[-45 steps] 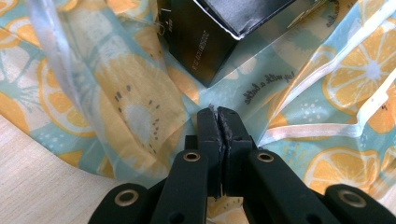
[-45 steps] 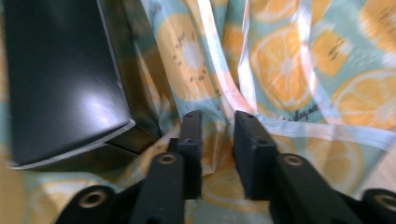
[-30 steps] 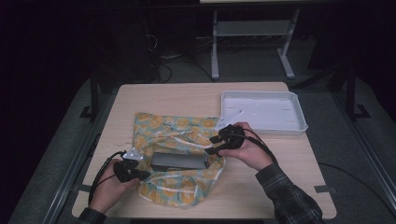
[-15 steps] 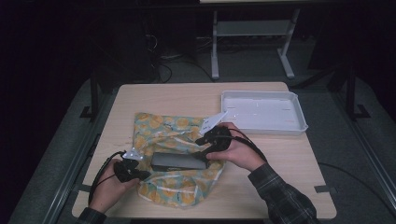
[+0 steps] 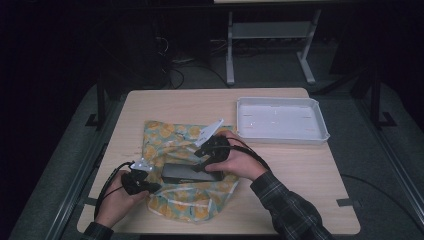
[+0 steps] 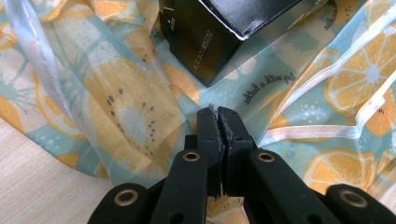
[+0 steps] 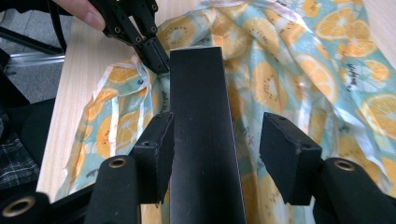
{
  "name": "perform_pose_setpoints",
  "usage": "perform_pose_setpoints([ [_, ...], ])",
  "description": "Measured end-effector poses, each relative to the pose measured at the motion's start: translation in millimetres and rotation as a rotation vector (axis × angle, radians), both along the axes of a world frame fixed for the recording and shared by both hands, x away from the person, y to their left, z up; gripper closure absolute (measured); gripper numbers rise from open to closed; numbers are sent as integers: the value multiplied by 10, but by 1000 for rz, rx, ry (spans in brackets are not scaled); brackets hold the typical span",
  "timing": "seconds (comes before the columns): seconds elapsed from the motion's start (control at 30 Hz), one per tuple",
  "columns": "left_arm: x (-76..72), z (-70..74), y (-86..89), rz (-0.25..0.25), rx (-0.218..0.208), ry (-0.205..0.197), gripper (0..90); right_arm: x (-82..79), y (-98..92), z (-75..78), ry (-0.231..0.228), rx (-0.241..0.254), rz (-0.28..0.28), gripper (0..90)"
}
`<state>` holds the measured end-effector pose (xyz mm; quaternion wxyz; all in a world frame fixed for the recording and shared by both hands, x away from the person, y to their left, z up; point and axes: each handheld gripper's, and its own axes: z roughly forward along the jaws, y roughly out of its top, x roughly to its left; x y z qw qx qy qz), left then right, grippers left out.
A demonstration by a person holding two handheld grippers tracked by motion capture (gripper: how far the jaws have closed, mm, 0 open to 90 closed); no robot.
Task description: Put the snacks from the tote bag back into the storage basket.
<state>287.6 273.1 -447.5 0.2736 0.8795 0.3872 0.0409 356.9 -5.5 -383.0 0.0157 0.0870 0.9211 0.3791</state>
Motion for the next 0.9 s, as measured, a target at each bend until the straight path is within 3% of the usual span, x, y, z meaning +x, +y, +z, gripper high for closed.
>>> perform_pose_setpoints([
  [0.37,7,-3,7,-4,-3,1,876,12,145,-209,15,-65,28,433],
  [0.9,2,-3,13,-5,-3,-1,875,-9,179,-345,37,-95,45,393],
])
